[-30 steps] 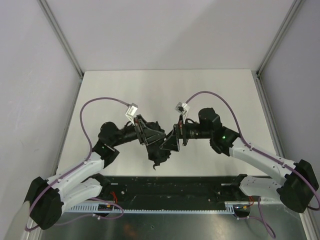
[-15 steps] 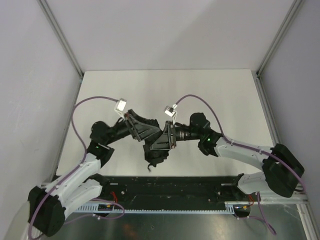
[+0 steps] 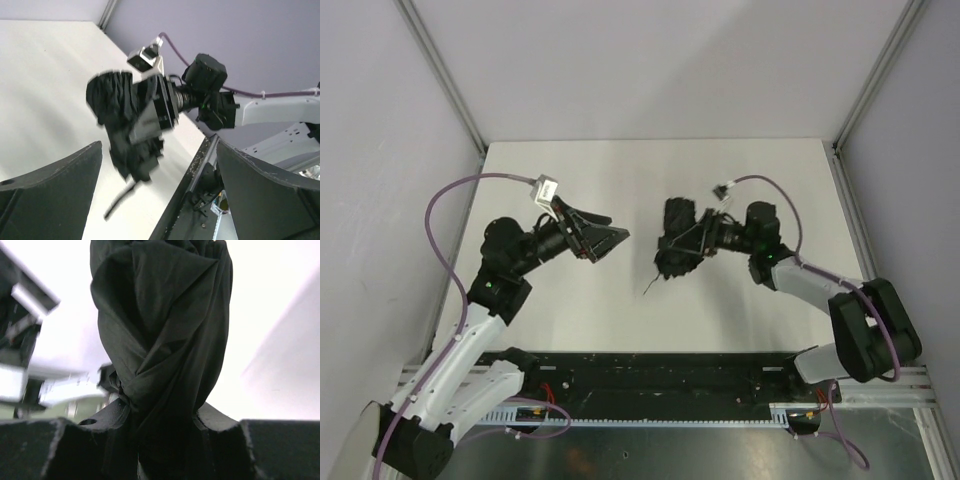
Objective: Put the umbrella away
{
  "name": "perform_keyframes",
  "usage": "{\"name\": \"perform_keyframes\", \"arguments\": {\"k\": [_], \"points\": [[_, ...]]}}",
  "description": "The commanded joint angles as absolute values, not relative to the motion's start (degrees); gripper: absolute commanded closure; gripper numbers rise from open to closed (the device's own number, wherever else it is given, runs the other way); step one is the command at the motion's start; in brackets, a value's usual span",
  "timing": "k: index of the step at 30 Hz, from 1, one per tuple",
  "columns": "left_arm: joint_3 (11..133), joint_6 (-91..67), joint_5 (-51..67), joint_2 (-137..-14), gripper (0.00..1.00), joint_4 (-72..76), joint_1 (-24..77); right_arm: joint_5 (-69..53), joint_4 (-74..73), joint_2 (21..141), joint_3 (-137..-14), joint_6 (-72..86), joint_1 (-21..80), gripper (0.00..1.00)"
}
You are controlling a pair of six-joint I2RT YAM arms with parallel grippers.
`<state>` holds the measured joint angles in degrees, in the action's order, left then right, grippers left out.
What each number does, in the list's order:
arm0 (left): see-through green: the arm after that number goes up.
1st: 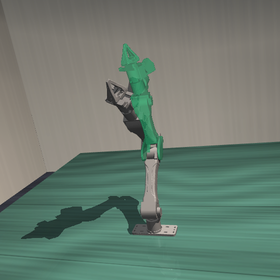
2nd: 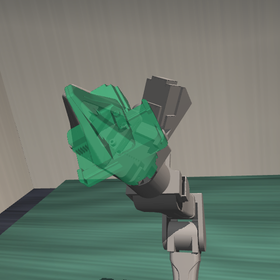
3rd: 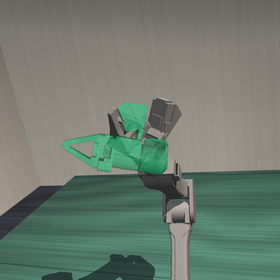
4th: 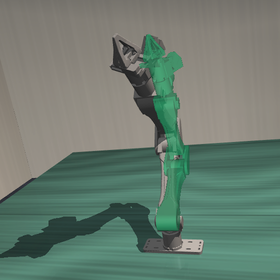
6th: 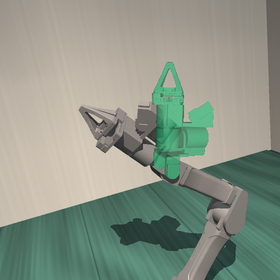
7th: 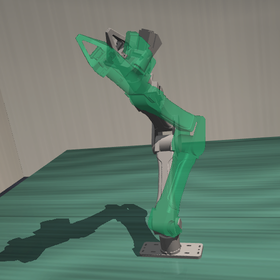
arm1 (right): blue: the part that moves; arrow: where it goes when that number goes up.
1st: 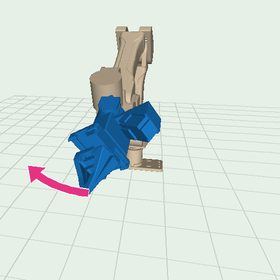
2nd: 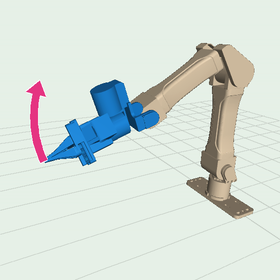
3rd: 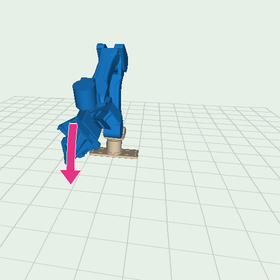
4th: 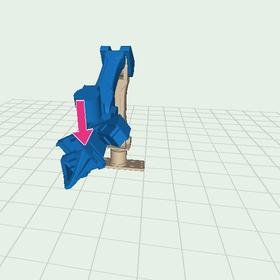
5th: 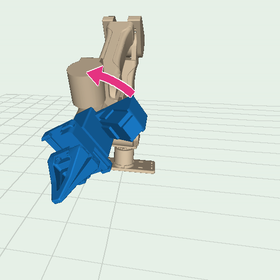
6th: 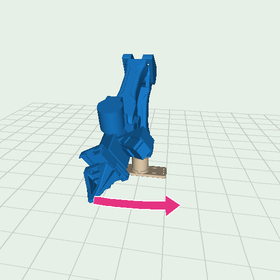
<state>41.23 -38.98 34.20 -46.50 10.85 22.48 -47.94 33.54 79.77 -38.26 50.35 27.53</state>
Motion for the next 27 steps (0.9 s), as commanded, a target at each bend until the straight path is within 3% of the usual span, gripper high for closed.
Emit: {"name": "perform_keyframes", "arguments": {"k": [1,7,13,17,21,23,25,27], "points": [[44.67,-30.9,29.68,-47.58,0.0,1.63,24.4,-47.09,33.82,84.5,-39.96,50.97,14.33,0.94],[46.3,-31.53,30.69,-48.98,0.01,1.42,25.99,-42.35,27.38,99.37,-53.42,45.37,0.64,0.91],[46.16,-34.19,32.74,-49.29,0.01,1.49,27.2,-42.68,26.46,115.35,-68.18,45.32,-6.22,0.86],[45.05,-35.96,33.91,-48.34,0.01,1.5,28.11,-42.23,25.25,122.51,-73.59,47.76,-8.62,0.67],[44.55,-36.99,33.82,-47.25,0.01,1.49,28.8,-39.3,20.95,124.19,-75.29,46.18,-10.11,0.55],[44.45,-37.37,33.9,-46.9,0.01,1.49,28.95,-35.31,14.75,122.96,-75.69,41.89,-10.59,0.39],[44.47,-37.38,33.99,-46.64,0.01,1.49,29.06,-31.11,7.36,120.98,-76.51,36.95,-10.98,0.17],[44.6,-37.12,33.72,-46.42,0.01,1.49,29.08,-26.41,-0.12,118.22,-77.03,32.44,-11.47,0.05]]}}
